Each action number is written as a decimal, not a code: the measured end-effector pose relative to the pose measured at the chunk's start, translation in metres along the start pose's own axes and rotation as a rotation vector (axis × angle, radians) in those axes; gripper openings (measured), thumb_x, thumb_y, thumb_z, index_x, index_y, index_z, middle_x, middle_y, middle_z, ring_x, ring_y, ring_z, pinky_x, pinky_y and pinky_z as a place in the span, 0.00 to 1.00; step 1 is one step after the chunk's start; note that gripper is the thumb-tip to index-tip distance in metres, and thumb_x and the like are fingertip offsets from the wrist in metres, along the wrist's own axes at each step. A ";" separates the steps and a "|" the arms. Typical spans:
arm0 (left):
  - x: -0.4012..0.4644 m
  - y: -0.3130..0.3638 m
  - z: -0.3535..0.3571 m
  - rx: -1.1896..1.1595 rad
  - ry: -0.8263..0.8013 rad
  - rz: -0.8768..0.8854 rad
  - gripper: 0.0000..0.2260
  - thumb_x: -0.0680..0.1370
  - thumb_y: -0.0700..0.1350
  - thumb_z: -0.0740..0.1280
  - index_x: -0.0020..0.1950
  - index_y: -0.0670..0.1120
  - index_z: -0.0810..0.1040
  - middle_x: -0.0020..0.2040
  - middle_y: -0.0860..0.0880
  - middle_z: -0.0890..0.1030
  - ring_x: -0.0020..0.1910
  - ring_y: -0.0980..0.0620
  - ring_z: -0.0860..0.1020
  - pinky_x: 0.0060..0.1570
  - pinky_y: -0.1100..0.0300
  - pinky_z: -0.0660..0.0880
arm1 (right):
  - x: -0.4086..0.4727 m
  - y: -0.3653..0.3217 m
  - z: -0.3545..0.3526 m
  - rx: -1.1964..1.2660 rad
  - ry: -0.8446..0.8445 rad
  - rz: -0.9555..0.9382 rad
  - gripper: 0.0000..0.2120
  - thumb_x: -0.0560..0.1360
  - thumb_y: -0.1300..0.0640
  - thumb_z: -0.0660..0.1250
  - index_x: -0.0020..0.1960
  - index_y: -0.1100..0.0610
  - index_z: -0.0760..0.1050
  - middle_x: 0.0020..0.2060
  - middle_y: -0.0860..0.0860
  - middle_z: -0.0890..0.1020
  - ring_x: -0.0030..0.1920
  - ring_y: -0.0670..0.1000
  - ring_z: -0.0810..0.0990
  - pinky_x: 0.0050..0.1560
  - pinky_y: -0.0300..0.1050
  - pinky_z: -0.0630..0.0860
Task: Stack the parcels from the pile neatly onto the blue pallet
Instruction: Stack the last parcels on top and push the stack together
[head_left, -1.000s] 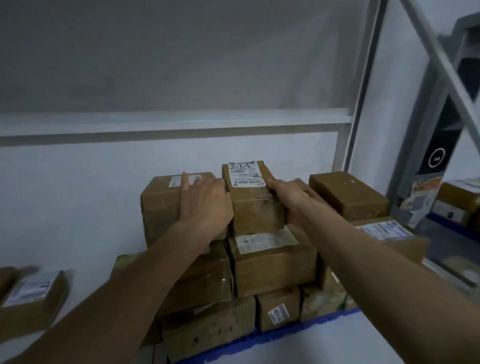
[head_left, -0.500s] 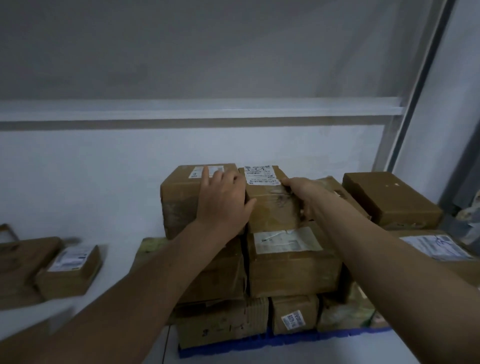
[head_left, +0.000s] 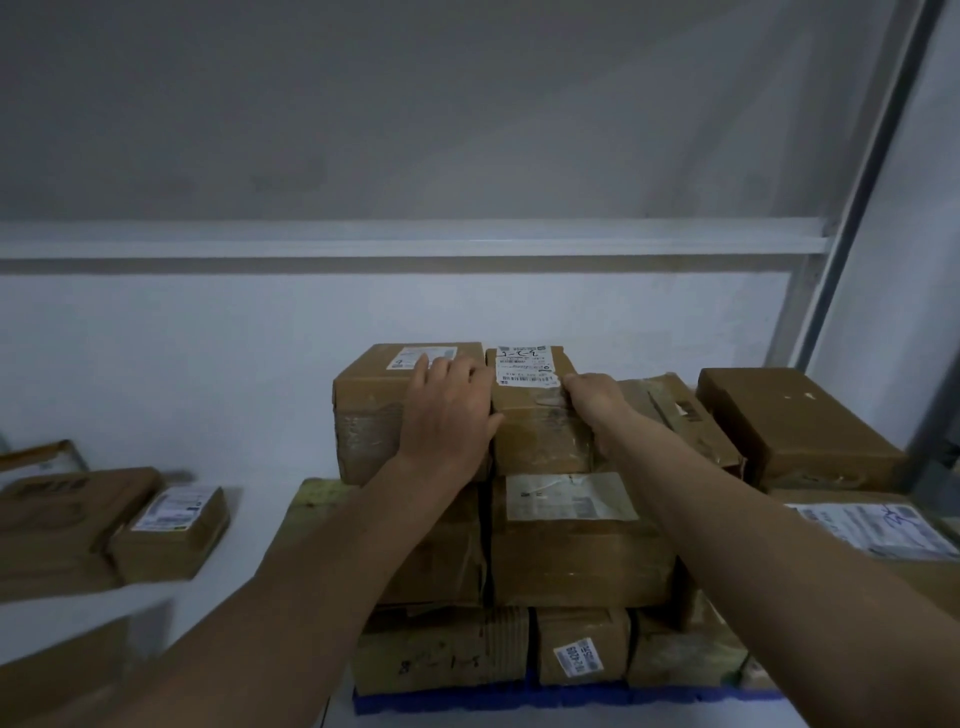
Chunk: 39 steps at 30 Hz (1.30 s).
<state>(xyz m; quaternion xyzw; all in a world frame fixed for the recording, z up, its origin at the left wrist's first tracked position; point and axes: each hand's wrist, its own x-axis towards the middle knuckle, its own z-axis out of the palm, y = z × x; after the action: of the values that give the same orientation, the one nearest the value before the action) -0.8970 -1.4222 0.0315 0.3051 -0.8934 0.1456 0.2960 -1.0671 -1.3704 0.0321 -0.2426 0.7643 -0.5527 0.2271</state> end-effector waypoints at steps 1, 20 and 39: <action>0.000 0.001 0.000 0.000 0.006 -0.003 0.22 0.77 0.57 0.64 0.68 0.47 0.70 0.64 0.49 0.73 0.64 0.47 0.69 0.71 0.50 0.56 | 0.001 0.001 0.000 -0.007 -0.007 -0.018 0.13 0.80 0.54 0.57 0.49 0.61 0.75 0.49 0.61 0.80 0.50 0.59 0.79 0.51 0.51 0.75; -0.075 -0.065 -0.061 0.037 0.059 -0.295 0.14 0.78 0.47 0.64 0.59 0.41 0.78 0.58 0.42 0.78 0.57 0.42 0.73 0.53 0.52 0.69 | -0.116 -0.050 0.062 -0.838 -0.303 -1.310 0.19 0.77 0.60 0.55 0.65 0.62 0.73 0.61 0.58 0.77 0.61 0.56 0.73 0.62 0.48 0.67; -0.274 -0.178 -0.106 0.135 -0.398 -0.743 0.15 0.78 0.51 0.62 0.58 0.44 0.78 0.57 0.44 0.76 0.57 0.43 0.73 0.51 0.54 0.72 | -0.228 0.015 0.260 -0.959 -0.792 -1.289 0.18 0.81 0.56 0.56 0.69 0.60 0.66 0.67 0.58 0.69 0.66 0.58 0.66 0.63 0.47 0.61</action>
<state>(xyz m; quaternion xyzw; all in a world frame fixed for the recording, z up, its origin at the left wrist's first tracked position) -0.5634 -1.3872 -0.0409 0.6473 -0.7508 0.0254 0.1293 -0.7312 -1.4159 -0.0385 -0.8666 0.4941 -0.0701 -0.0062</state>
